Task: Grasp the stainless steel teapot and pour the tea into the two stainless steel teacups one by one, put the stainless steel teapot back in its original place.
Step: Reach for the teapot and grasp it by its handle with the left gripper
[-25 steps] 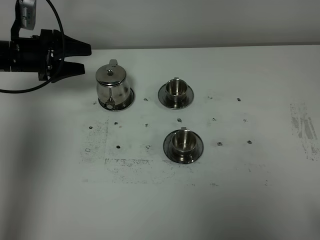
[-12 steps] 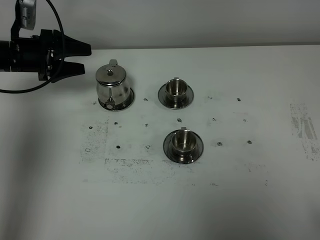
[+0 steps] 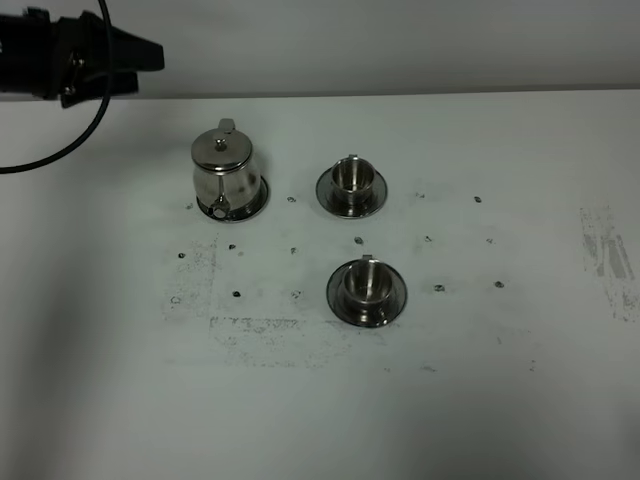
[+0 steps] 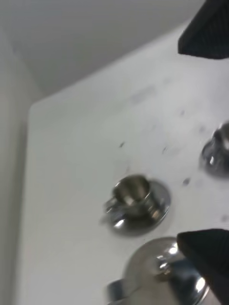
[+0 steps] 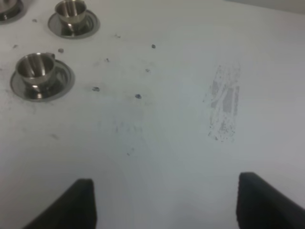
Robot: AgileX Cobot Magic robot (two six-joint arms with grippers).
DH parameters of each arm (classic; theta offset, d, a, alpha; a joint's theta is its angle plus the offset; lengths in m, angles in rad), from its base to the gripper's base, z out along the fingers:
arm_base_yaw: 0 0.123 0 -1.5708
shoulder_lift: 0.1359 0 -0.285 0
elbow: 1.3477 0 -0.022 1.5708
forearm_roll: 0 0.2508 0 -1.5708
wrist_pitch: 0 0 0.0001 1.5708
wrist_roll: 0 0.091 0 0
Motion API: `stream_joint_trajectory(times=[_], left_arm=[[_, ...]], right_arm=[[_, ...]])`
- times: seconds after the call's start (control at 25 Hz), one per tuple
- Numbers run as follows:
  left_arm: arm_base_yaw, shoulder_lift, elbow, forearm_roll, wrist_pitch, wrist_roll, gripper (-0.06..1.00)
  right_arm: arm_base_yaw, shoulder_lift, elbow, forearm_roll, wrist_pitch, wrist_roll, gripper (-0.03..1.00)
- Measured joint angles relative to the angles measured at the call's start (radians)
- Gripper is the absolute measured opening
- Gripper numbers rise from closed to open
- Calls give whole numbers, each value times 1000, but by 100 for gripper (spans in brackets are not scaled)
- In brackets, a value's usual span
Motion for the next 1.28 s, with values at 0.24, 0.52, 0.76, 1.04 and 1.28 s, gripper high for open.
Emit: stream_joint_trajectory(times=[0.24,0.52,0.76,1.04,1.28], left_arm=[[-204,-237,0,306,-222,-93,66],[-520,-344,0,829,-297,-372,66],[-645,-293,0,1322,-340,-685,66],[-646,-130,-27,1495,-471,-881,64],[-646,58,-211,1504,-436,-935,57]], right_arm=[[0,0,0,0,0,1,59],[0,0,0,0,0,4,59],[0,0,0,0,0,4,59],[0,0,0,0,0,4,59],[0,0,0,0,0,4,59]])
